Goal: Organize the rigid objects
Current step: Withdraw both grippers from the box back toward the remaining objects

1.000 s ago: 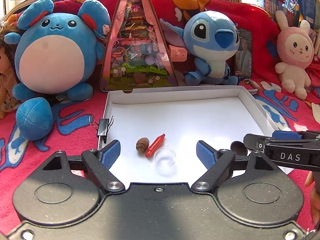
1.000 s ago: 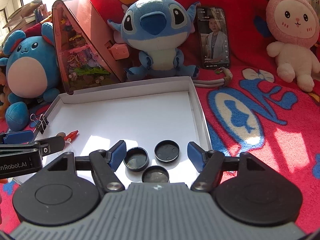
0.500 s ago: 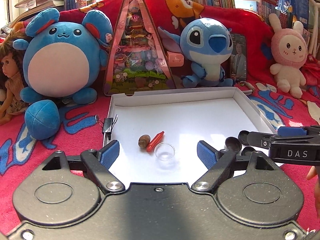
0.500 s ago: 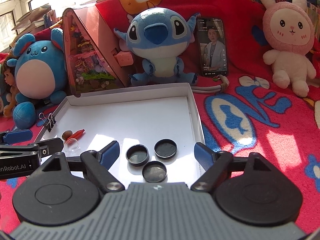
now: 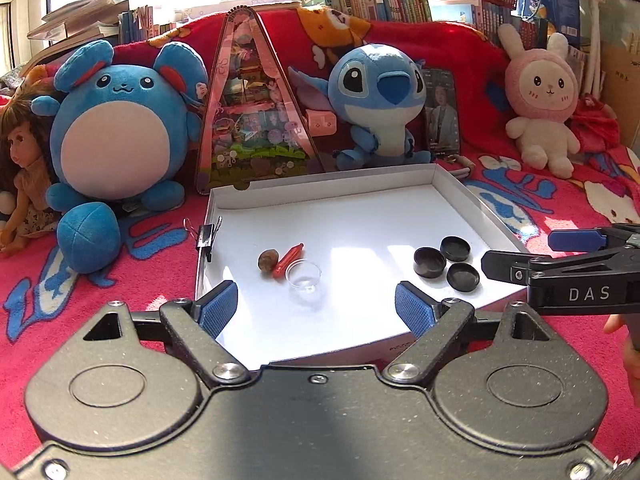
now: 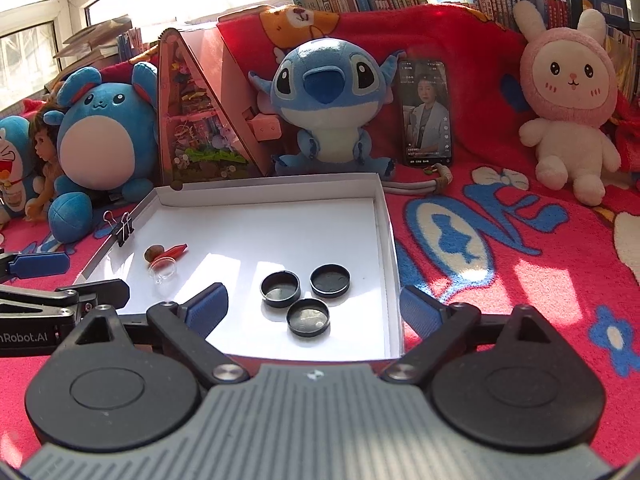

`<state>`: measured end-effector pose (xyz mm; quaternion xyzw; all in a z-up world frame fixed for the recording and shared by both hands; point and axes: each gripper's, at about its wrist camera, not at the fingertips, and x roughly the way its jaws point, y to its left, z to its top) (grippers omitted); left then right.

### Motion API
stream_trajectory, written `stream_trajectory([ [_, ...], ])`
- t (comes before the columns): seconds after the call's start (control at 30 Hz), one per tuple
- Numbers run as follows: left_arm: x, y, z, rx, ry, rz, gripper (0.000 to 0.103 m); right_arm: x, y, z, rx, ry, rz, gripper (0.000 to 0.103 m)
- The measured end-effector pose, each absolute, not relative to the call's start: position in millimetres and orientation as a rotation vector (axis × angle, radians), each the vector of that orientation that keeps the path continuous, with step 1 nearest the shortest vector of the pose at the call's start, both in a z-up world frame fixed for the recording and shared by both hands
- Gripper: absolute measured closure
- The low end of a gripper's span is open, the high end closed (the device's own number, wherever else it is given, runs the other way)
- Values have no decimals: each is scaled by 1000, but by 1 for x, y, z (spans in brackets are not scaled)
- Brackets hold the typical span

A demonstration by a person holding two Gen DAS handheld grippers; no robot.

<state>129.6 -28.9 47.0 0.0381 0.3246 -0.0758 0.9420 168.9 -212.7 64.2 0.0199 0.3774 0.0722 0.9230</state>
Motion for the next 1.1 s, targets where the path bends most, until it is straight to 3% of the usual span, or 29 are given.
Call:
stream_trajectory([
  [1.1,27,-33,20,98,631,-168,16,66,-211,56,-90,688,228,0],
])
